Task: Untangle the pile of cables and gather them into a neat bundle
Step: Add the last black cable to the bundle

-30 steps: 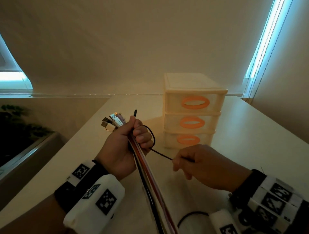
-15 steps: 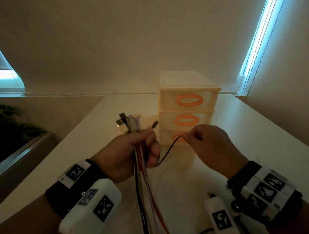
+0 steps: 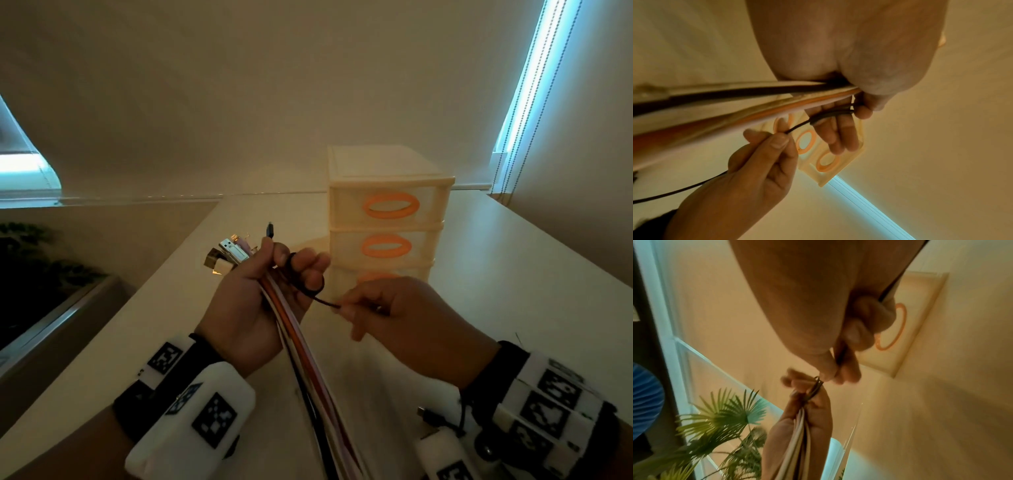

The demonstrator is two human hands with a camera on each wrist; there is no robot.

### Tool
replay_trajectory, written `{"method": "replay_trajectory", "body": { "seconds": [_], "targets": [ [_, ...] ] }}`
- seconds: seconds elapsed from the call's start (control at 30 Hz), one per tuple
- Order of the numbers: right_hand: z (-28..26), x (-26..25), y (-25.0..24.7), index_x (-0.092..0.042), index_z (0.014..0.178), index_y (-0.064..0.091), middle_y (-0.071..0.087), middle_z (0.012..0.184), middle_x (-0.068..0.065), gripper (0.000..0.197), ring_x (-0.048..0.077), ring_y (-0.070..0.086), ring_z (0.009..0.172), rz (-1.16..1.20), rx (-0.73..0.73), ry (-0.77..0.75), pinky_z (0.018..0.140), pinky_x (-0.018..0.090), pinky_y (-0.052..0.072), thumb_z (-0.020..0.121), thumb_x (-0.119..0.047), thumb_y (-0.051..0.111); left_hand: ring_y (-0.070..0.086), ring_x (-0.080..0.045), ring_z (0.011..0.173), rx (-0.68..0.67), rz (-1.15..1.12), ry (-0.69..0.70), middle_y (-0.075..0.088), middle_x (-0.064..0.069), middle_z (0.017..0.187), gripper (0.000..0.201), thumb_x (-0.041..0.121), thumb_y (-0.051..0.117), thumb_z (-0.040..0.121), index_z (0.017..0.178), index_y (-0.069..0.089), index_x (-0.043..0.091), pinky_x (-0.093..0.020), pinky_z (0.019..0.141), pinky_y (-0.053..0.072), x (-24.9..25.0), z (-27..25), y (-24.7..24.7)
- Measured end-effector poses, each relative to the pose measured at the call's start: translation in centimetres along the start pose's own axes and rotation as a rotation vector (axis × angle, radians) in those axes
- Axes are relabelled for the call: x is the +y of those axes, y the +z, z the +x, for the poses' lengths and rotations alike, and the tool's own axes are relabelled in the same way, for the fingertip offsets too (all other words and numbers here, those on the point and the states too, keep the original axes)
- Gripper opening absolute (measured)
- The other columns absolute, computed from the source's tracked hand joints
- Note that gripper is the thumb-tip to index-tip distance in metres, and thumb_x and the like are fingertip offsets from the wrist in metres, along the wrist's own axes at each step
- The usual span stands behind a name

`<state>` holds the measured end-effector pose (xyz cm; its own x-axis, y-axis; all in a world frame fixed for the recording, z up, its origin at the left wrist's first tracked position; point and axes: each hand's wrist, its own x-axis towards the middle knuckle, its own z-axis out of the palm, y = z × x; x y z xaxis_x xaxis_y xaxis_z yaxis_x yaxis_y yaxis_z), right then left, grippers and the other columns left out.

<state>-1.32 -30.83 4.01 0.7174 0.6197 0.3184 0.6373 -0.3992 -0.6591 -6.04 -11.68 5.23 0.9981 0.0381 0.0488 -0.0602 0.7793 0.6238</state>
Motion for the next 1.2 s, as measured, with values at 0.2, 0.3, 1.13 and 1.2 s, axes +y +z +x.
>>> {"method": "replay_trajectory", "body": {
  "seconds": [0.2,0.3,1.13,1.2],
  "targets": [
    [-0.2,0.1,0.3,-0.033,0.091,0.074,0.069,0.075,-0.008,0.013,0.007,0.064,0.071,0.046,-0.050,-0.012,0.073,0.027,0.056,0.095,-0.034,0.062,0.045,-0.014,0.057,0.040,0.018,0.005,0.041,0.001,0.066,0.041,0.034,0.042,0.106,0.070,0.049,0.014,-0.023,0.052,0.041,0.2,0.6,-0.8],
    [0.0,0.6,-1.0,-0.032,0.099,0.074,0.070,0.073,-0.010,0.018,0.006,0.065,0.071,0.034,-0.277,0.063,0.076,0.021,0.053,0.101,-0.030,0.057,0.044,-0.012,0.054,0.017,-0.021,0.011,0.039,0.003,0.064,0.041,0.033,0.041,0.106,0.070,0.047,0.014,-0.022,0.051,0.040,0.6,0.8,-0.7],
    [-0.6,-0.7,0.6,-0.026,0.125,0.070,0.070,0.082,-0.016,0.030,0.003,0.066,0.082,0.110,0.079,-0.236,0.076,0.011,0.049,0.099,-0.014,0.060,0.069,-0.029,0.110,-0.103,0.144,-0.084,0.070,-0.021,0.118,0.038,0.039,0.039,0.105,0.077,0.046,0.013,-0.037,0.098,0.055,-0.6,-0.5,0.2],
    [-0.5,-0.3,0.4,-0.033,0.126,0.067,0.071,0.075,-0.014,0.033,-0.001,0.064,0.073,0.149,-0.078,-0.107,0.072,0.008,0.045,0.099,-0.016,0.060,0.067,-0.034,0.116,-0.018,0.063,-0.044,0.071,-0.022,0.116,0.039,0.038,0.039,0.105,0.077,0.045,0.012,-0.034,0.092,0.057,-0.4,-0.4,0.4]
  ]
}}
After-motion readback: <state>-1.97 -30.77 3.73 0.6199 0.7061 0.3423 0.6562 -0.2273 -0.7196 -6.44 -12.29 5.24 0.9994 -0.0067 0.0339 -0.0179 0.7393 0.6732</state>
